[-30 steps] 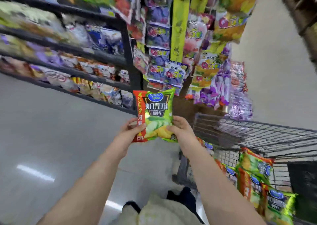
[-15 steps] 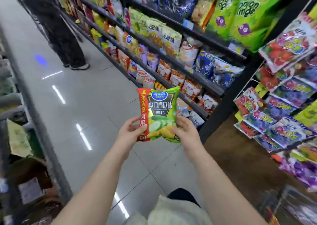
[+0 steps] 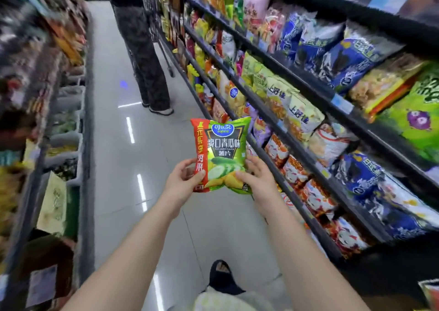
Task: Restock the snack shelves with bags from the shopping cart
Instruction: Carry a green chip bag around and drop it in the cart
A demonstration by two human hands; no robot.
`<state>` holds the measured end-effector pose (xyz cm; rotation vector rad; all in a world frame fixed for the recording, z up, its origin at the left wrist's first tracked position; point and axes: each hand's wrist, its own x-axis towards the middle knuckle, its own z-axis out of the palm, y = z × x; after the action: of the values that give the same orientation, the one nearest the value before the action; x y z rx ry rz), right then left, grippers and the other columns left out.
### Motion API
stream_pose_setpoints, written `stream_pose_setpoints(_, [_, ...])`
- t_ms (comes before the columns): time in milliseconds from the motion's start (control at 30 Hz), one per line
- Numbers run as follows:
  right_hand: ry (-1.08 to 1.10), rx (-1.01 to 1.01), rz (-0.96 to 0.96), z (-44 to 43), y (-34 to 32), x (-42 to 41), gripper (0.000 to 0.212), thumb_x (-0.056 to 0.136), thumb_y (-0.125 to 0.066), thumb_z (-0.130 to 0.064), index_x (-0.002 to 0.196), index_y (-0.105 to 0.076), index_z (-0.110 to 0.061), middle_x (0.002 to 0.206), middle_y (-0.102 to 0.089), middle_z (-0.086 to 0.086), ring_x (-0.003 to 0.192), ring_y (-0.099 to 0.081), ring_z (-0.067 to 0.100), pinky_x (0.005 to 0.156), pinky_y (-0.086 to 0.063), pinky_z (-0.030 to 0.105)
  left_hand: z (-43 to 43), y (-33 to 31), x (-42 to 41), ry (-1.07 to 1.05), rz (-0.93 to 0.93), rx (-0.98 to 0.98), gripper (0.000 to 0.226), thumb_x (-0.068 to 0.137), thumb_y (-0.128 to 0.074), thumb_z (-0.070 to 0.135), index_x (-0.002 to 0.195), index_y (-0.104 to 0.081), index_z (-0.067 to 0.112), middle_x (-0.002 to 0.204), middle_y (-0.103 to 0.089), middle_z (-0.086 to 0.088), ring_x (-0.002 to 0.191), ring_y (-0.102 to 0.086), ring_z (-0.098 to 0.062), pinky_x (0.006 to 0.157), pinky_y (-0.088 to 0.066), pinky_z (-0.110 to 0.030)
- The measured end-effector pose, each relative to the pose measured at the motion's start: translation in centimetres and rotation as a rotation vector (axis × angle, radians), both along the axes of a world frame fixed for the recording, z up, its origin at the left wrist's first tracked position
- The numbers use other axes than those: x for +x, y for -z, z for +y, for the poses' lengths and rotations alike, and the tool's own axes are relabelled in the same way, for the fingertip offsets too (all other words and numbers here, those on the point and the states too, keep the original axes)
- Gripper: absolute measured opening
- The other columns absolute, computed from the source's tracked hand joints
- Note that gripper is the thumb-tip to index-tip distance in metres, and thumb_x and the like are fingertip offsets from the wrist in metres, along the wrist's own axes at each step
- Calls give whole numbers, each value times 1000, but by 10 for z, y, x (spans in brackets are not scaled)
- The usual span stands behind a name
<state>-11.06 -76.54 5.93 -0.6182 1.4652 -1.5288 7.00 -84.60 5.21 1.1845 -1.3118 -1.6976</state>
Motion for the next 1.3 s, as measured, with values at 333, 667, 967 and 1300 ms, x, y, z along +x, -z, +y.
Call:
stream_pose_setpoints(333, [20, -221, 90, -226, -94, -107, 54, 80, -71, 7, 124, -52, -17, 121, -61, 3, 110, -62, 17, 82, -55, 26, -218, -104, -109, -21, 62, -218, 35, 93, -64, 8, 125, -53, 17, 104, -70, 0, 84, -70, -11, 73, -60, -28])
stream_pose_setpoints(667, [127, -404, 283, -412, -211, -175, 48, 82, -69, 6, 120, -54, -20, 111, -62, -4, 95, -63, 2, 79, -54, 19, -436, -212, -186, 144, 121, -438, 40, 91, -68, 20, 129, -54, 23, 111, -68, -6, 99, -69, -22, 85, -57, -36])
stream_pose_setpoints(967, [388, -529, 434, -539, -303, -221, 52, 82, -74, -3, 127, -54, -19, 120, -60, 8, 94, -65, 9, 71, -54, 17, -601, -317, -258, 335, 264, -568, 35, 91, -69, 19, 123, -57, 27, 108, -68, -4, 81, -69, -12, 60, -50, -18])
stream_pose_setpoints(1300, [547, -518, 721, -637, -429, -314, 46, 76, -81, -14, 115, -59, -28, 115, -64, 10, 104, -66, 31, 90, -54, 52, -713, -421, -381, 409, 489, -670, 31, 94, -59, 1, 124, -52, 6, 88, -63, -7, 52, -62, 4, 45, -47, -13])
